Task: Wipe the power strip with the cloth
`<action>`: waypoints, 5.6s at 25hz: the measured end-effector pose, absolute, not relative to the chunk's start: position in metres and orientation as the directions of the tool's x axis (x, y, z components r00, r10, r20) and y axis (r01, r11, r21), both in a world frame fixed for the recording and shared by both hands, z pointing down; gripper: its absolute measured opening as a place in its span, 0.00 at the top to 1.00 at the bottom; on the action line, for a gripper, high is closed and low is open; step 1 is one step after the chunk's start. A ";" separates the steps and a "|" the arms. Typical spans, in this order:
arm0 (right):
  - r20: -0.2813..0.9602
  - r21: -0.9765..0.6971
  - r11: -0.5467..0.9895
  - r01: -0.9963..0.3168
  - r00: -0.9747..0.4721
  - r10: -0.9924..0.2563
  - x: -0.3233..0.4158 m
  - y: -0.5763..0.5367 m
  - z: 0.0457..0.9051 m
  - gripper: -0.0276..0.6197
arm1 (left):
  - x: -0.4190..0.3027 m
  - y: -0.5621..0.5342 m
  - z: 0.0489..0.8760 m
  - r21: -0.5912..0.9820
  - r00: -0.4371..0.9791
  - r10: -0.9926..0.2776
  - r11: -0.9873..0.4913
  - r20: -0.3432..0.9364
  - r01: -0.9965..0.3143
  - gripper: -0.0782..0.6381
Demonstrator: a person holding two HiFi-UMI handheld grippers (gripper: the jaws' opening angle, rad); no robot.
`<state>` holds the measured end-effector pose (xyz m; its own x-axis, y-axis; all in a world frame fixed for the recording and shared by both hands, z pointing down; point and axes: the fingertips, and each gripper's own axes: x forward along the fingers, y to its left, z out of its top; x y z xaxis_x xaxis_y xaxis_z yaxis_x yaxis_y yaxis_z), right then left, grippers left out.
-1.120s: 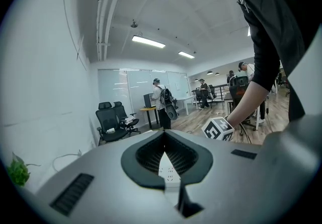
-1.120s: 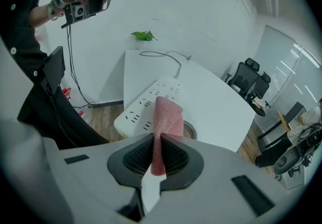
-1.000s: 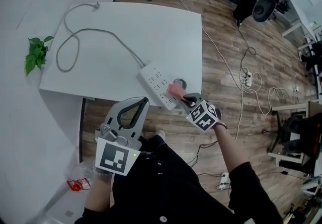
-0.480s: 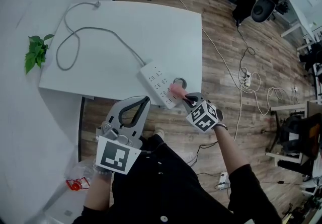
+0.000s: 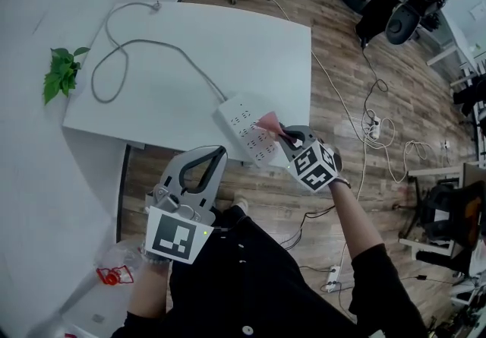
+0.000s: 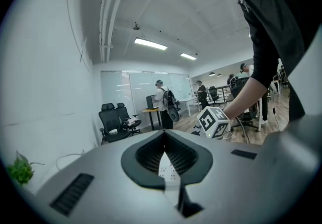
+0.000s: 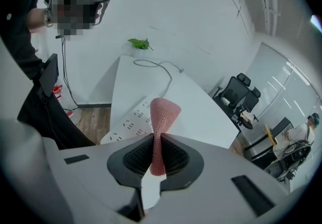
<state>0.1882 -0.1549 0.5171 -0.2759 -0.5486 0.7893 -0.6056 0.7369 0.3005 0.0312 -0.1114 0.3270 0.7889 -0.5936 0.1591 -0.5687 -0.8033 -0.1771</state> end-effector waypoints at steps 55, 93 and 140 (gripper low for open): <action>0.887 0.252 0.957 -0.143 -0.361 -0.287 0.064 -0.226 0.579 0.88 | -0.054 -0.122 0.344 -0.163 0.586 -0.780 -0.622 0.222 -0.766 0.87; 0.878 0.186 0.907 -0.378 -0.351 -0.326 0.128 -0.087 0.581 0.88 | 0.022 -0.105 0.344 -0.146 0.797 -0.570 -0.822 0.198 -0.551 0.87; 0.452 0.239 0.402 -0.884 -0.265 -0.852 0.151 -0.077 0.389 0.88 | 0.062 -0.109 0.323 -0.212 0.877 -0.448 -0.887 0.174 -0.411 0.87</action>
